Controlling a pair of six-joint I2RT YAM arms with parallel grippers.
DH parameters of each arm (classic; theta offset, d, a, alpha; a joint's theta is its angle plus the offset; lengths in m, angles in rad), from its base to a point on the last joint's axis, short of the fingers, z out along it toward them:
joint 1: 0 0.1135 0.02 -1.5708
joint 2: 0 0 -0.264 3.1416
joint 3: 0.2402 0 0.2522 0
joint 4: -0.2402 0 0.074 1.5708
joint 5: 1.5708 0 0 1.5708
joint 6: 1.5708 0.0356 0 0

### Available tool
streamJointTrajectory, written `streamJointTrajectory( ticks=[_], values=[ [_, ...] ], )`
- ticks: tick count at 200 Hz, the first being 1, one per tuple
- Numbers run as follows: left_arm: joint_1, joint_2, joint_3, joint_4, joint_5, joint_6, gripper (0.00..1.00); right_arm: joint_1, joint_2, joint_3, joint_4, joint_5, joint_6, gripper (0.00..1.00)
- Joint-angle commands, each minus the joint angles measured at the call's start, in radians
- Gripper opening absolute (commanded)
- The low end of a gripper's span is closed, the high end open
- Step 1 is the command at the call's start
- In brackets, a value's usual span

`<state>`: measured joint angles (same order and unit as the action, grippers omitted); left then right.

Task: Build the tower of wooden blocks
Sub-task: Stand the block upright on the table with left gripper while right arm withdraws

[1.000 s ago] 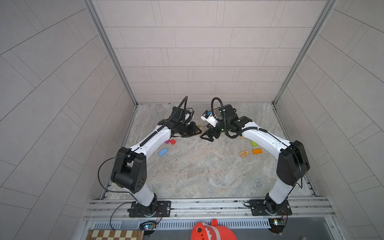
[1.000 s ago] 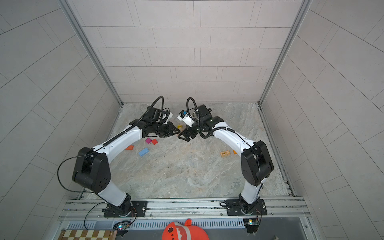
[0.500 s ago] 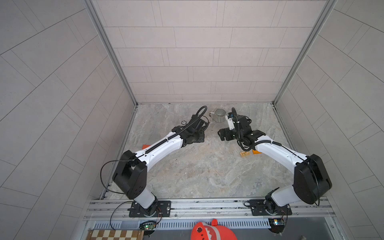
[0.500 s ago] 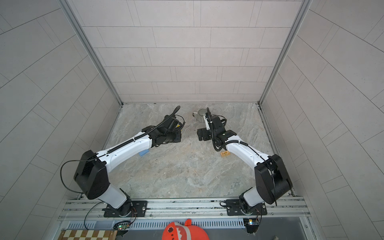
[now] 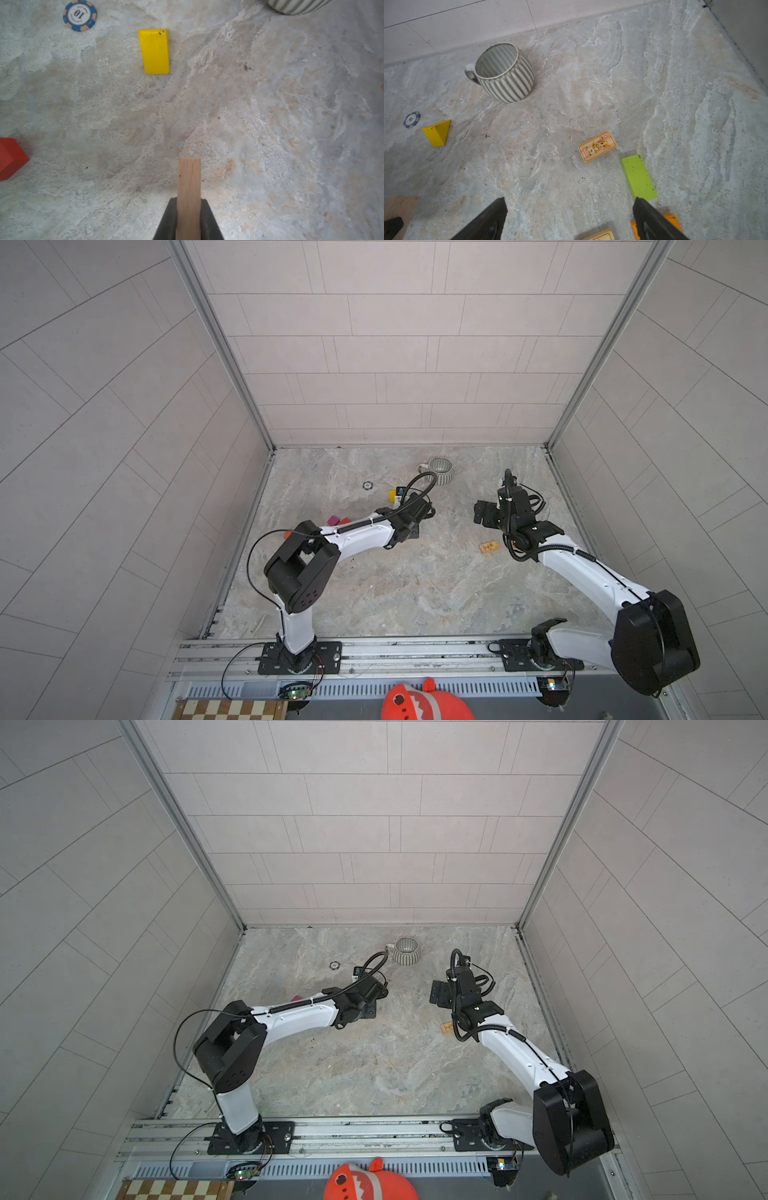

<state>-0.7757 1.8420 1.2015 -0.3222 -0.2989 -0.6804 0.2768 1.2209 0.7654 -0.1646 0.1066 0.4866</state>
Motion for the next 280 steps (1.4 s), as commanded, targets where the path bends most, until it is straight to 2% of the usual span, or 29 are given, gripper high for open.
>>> streamJointTrajectory(
  ticks=[1, 98, 108, 124, 142, 196, 214, 228, 259, 280],
  values=[
    [-0.004, 0.039, 0.013, 0.046, -0.033, -0.031, 0.0, -0.01, -0.031, -0.01, 0.04, 0.014, 0.038, 0.96],
    [-0.003, 0.146, 0.038, 0.092, -0.016, -0.027, 0.0, -0.042, -0.006, -0.017, 0.056, -0.045, 0.053, 0.98],
    [-0.002, 0.144, 0.035, 0.092, -0.015, -0.028, 0.06, -0.044, -0.003, -0.012, 0.051, -0.045, 0.051, 0.99],
    [-0.003, 0.139, 0.031, 0.092, -0.01, -0.025, 0.21, -0.045, 0.003, -0.007, 0.041, -0.045, 0.047, 1.0],
    [-0.003, 0.126, 0.026, 0.087, -0.013, -0.022, 0.33, -0.047, 0.007, -0.002, 0.035, -0.042, 0.041, 1.0],
    [-0.002, 0.042, 0.02, 0.04, -0.024, -0.008, 0.53, -0.063, 0.012, 0.036, -0.027, -0.016, 0.053, 1.0],
    [-0.002, -0.016, 0.019, -0.002, -0.036, 0.005, 0.58, -0.097, 0.02, 0.038, -0.041, -0.035, 0.109, 0.91],
    [-0.002, -0.062, 0.031, -0.05, -0.047, 0.021, 0.63, -0.117, 0.04, 0.048, -0.065, -0.038, 0.138, 0.88],
    [-0.002, -0.159, 0.033, -0.149, -0.045, 0.035, 0.88, -0.149, 0.133, 0.099, -0.148, -0.064, 0.215, 0.86],
    [-0.002, -0.23, -0.014, -0.166, -0.014, 0.036, 0.93, -0.169, 0.189, 0.129, -0.17, -0.096, 0.257, 0.86]
  ],
)
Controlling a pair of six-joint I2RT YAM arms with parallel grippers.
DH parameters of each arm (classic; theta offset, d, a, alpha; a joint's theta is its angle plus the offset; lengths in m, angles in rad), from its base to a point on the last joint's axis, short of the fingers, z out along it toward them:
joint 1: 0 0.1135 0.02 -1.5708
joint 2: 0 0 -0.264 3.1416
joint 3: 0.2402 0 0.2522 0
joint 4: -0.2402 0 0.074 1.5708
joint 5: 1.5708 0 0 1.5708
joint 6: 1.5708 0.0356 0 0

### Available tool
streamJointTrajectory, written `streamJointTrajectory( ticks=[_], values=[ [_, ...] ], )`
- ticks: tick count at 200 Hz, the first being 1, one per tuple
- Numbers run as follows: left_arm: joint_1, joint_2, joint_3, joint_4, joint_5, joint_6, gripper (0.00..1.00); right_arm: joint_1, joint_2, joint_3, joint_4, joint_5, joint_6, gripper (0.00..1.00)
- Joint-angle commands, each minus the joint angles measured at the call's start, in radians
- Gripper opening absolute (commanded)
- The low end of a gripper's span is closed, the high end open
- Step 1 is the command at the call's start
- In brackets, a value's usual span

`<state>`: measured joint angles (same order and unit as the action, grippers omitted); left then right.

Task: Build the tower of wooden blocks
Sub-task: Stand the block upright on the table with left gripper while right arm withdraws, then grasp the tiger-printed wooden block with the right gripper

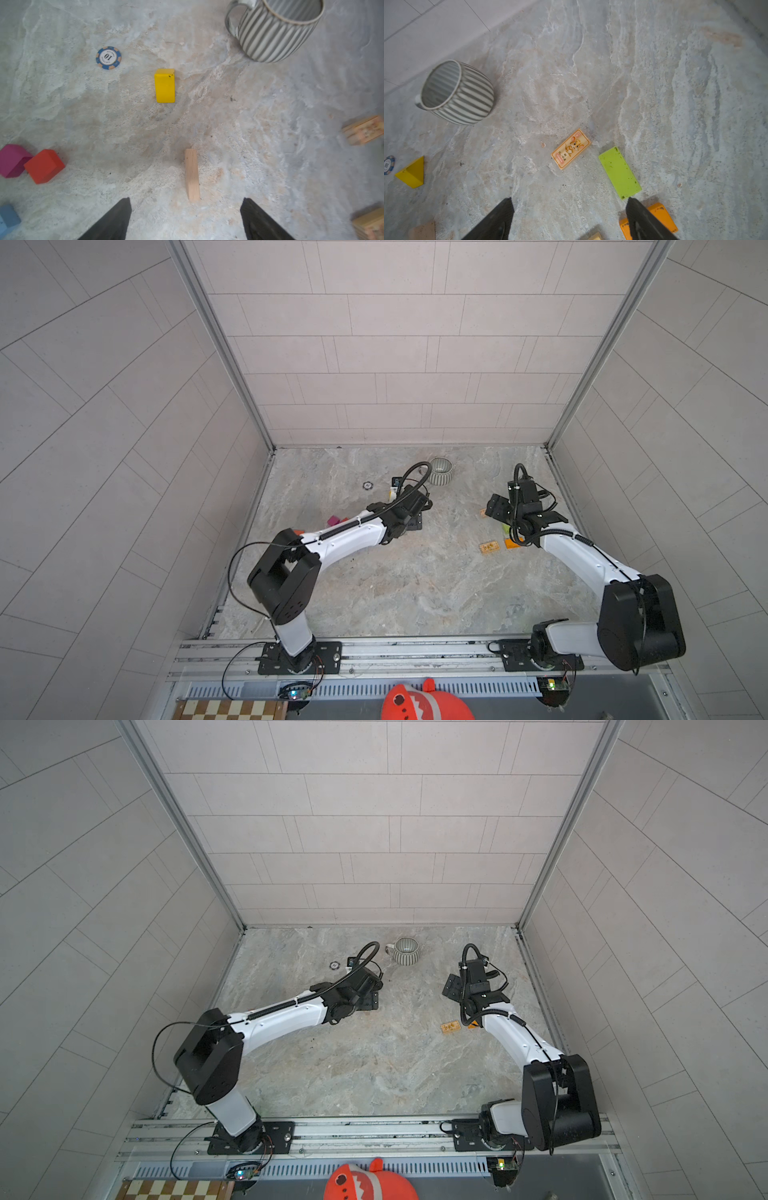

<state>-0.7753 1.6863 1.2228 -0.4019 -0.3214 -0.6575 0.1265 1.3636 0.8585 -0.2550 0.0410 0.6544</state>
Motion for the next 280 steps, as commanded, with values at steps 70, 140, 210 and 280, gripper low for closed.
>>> streamJointTrajectory(
  ticks=[70, 140, 210, 280],
  values=[
    [-0.003, -0.263, -0.22, -0.07, 0.113, 0.018, 0.94, -0.095, 0.3, 0.256, -0.215, -0.132, 0.108, 0.79],
    [-0.001, -0.289, -0.256, -0.023, 0.113, 0.006, 0.93, -0.099, 0.47, 0.391, -0.276, -0.204, 0.121, 0.78],
    [0.013, -0.253, -0.24, -0.02, 0.144, 0.001, 0.94, -0.101, 0.558, 0.437, -0.273, -0.207, 0.112, 0.74],
    [0.055, -0.247, -0.242, 0.001, 0.209, -0.011, 0.93, -0.116, 0.614, 0.474, -0.282, -0.204, 0.078, 0.58]
  ],
)
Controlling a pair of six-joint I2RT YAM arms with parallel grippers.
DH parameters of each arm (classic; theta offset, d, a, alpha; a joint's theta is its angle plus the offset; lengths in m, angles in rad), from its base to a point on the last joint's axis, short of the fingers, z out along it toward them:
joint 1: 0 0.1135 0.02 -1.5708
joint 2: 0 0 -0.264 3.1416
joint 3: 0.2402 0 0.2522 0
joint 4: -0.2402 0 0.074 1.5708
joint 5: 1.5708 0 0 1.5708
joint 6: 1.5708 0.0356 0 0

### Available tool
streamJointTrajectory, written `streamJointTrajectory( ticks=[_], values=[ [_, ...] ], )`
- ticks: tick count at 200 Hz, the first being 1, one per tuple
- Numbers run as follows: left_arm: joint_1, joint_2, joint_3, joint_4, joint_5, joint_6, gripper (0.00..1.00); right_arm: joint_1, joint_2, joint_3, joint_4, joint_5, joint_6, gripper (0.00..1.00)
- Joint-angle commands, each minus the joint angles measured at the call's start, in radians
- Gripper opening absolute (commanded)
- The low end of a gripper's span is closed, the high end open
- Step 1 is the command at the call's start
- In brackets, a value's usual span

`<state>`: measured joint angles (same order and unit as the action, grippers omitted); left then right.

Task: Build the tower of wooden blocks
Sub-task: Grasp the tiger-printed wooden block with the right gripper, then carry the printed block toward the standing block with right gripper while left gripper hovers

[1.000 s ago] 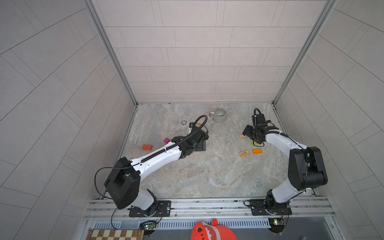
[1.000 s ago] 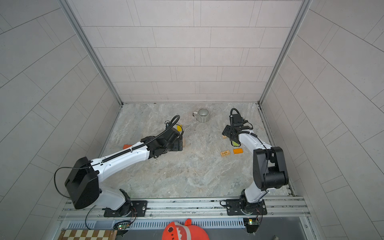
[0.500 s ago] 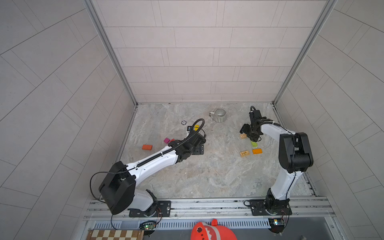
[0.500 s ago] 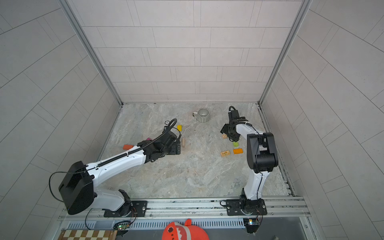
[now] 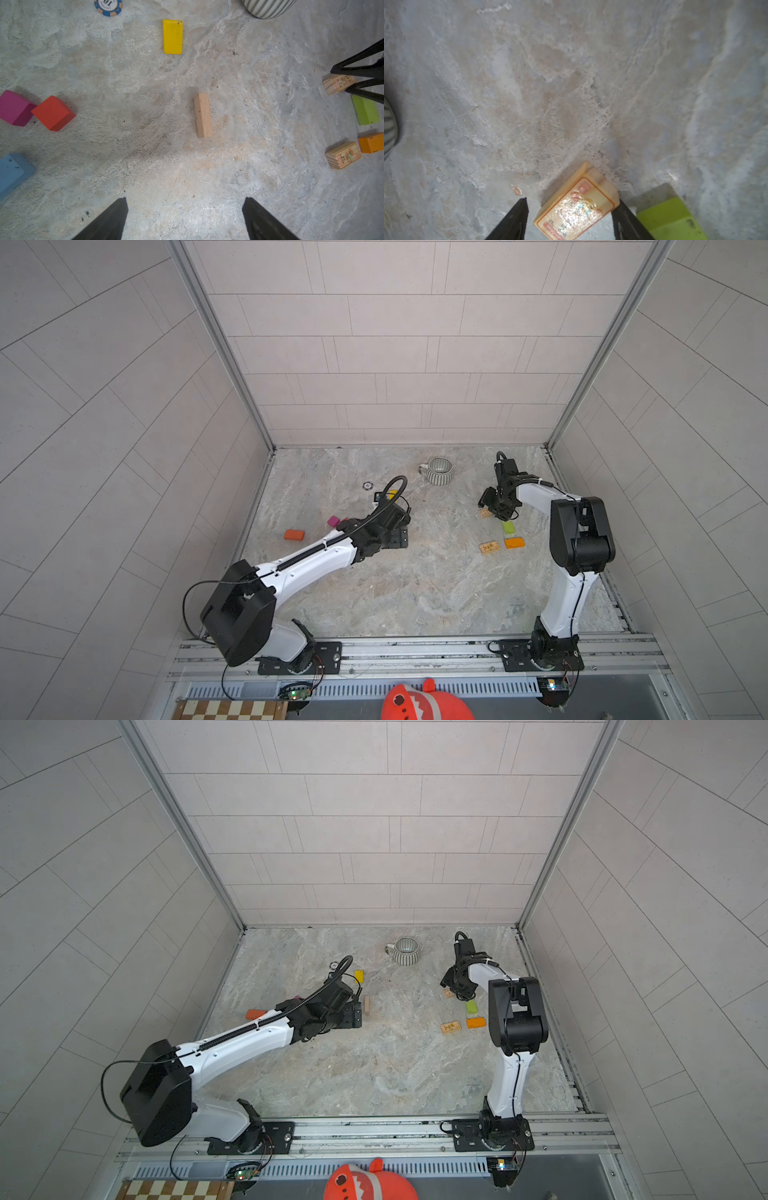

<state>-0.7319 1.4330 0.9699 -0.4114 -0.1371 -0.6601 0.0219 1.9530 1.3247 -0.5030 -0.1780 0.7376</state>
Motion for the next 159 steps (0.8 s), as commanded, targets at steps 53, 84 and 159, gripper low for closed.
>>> streamJointTrajectory(
  ticks=[53, 84, 159],
  values=[
    [0.022, 0.0, 0.013, 0.014, 0.046, -0.007, 0.93, -0.022, 0.055, 0.059, -0.066, 0.03, -0.037, 0.5],
    [0.025, -0.003, 0.014, 0.015, 0.043, -0.008, 0.93, -0.022, 0.081, 0.094, -0.086, 0.028, -0.05, 0.38],
    [0.028, 0.007, 0.067, 0.071, 0.178, 0.007, 0.88, -0.014, 0.042, 0.101, -0.09, -0.005, -0.078, 0.17]
  ],
)
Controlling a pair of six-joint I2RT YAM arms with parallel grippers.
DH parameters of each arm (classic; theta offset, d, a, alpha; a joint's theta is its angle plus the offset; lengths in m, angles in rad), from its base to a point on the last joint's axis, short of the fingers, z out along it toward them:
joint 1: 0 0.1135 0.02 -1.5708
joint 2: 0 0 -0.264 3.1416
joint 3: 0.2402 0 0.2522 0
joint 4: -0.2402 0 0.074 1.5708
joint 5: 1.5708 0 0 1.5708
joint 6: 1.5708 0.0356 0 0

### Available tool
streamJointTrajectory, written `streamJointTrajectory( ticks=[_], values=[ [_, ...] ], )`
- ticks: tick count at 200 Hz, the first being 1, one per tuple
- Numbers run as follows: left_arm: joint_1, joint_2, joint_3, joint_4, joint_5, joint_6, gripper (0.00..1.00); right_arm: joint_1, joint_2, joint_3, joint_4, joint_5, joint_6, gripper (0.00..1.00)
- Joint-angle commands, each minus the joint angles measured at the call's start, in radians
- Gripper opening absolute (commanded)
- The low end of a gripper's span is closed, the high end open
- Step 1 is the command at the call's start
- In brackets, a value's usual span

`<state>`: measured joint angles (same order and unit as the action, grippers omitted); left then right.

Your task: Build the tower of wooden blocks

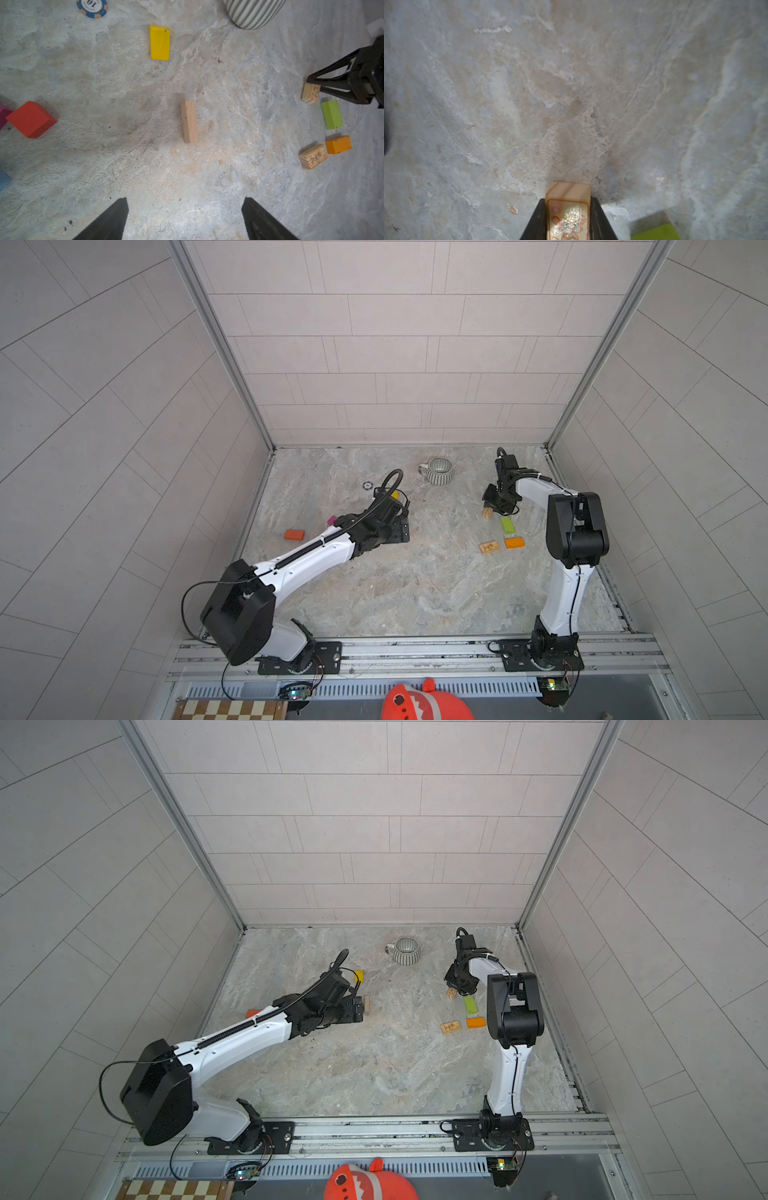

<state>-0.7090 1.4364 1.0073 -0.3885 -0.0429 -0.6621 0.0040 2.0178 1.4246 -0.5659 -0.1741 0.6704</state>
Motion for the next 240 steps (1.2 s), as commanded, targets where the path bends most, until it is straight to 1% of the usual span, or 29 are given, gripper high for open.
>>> streamJointTrajectory(
  ticks=[1, 17, 30, 39, 53, 62, 100, 111, 128, 148, 163, 179, 190, 219, 240],
  values=[
    [0.005, 0.003, 0.029, 0.054, 0.089, 0.009, 0.88, 0.004, -0.026, 0.0, -0.027, -0.009, -0.011, 0.17],
    [0.006, 0.001, 0.021, 0.115, 0.159, 0.0, 0.84, 0.011, -0.089, -0.019, -0.005, -0.037, -0.017, 0.16],
    [0.007, 0.002, 0.014, 0.175, 0.219, -0.006, 0.79, 0.02, -0.138, -0.031, 0.021, -0.101, -0.021, 0.16],
    [0.006, 0.002, 0.015, 0.199, 0.25, -0.007, 0.73, 0.028, -0.167, -0.031, 0.025, -0.135, -0.027, 0.15],
    [0.009, 0.006, 0.023, 0.224, 0.273, -0.008, 0.59, 0.055, -0.216, -0.032, 0.029, -0.151, -0.04, 0.15],
    [0.011, 0.009, 0.027, 0.242, 0.284, -0.009, 0.55, 0.072, -0.247, -0.036, 0.036, -0.158, -0.043, 0.15],
    [0.015, 0.027, 0.053, 0.327, 0.343, -0.007, 0.55, 0.127, -0.334, -0.045, 0.071, -0.261, -0.035, 0.15],
    [0.018, 0.029, 0.068, 0.344, 0.359, -0.007, 0.59, 0.145, -0.353, -0.05, 0.089, -0.298, -0.028, 0.15],
    [0.019, 0.026, 0.09, 0.355, 0.367, -0.002, 0.66, 0.164, -0.382, -0.072, 0.138, -0.345, -0.007, 0.14],
    [0.02, 0.008, 0.093, 0.388, 0.36, -0.003, 0.69, 0.191, -0.415, -0.1, 0.199, -0.386, 0.008, 0.13],
    [0.024, 0.012, 0.108, 0.389, 0.358, -0.001, 0.67, 0.21, -0.43, -0.107, 0.215, -0.407, 0.014, 0.13],
    [0.032, 0.036, 0.129, 0.381, 0.37, -0.004, 0.58, 0.228, -0.438, -0.11, 0.228, -0.423, 0.021, 0.13],
    [0.035, 0.047, 0.133, 0.395, 0.379, -0.013, 0.55, 0.239, -0.441, -0.115, 0.245, -0.428, 0.036, 0.13],
    [0.038, 0.077, 0.154, 0.409, 0.391, -0.021, 0.55, 0.266, -0.439, -0.13, 0.316, -0.466, 0.094, 0.13],
    [0.046, 0.093, 0.164, 0.411, 0.387, -0.029, 0.54, 0.287, -0.438, -0.131, 0.336, -0.48, 0.112, 0.12]
  ],
)
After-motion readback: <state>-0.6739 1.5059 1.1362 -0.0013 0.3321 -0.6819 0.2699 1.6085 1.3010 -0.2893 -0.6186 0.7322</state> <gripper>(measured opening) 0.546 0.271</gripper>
